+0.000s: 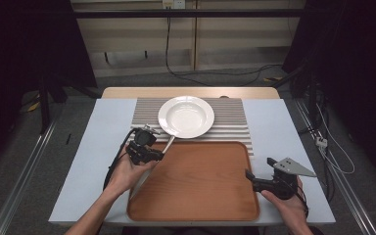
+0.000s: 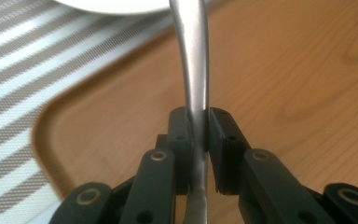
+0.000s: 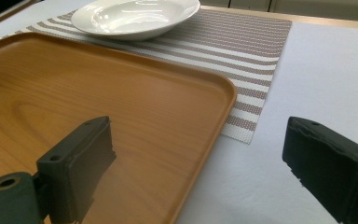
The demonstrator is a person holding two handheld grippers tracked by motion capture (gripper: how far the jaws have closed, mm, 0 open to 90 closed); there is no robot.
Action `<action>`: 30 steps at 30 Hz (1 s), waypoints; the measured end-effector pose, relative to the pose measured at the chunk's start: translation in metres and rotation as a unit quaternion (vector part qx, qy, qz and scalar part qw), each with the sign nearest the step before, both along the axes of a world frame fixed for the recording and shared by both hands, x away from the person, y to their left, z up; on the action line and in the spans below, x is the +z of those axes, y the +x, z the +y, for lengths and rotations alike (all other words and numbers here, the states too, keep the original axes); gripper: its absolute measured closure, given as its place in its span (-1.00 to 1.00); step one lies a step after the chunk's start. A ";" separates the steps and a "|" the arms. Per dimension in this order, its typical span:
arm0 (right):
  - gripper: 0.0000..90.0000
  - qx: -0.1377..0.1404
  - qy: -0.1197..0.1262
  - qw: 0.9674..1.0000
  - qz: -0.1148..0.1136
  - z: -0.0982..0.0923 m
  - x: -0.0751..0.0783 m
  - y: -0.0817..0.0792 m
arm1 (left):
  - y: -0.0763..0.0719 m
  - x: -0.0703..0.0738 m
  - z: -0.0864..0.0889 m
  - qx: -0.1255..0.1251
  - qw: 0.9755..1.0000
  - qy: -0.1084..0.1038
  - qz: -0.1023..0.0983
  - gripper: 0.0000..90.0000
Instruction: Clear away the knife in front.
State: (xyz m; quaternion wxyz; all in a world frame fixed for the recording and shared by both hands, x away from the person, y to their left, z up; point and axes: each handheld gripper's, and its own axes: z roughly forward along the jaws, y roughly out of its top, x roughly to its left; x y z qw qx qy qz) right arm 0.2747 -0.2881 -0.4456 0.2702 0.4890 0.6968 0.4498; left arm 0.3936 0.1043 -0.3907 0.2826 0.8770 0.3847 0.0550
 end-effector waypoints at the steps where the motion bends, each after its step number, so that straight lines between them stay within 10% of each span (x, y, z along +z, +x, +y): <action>1: -0.81 0.000 0.000 1.000 0.001 0.000 0.000 0.000 | -0.001 -0.002 -0.002 -0.006 1.000 0.003 0.002 0.78; 30: -0.82 0.002 -0.001 1.000 0.002 0.001 0.000 0.001 | -0.011 -0.040 -0.016 0.006 0.999 0.026 0.042 0.77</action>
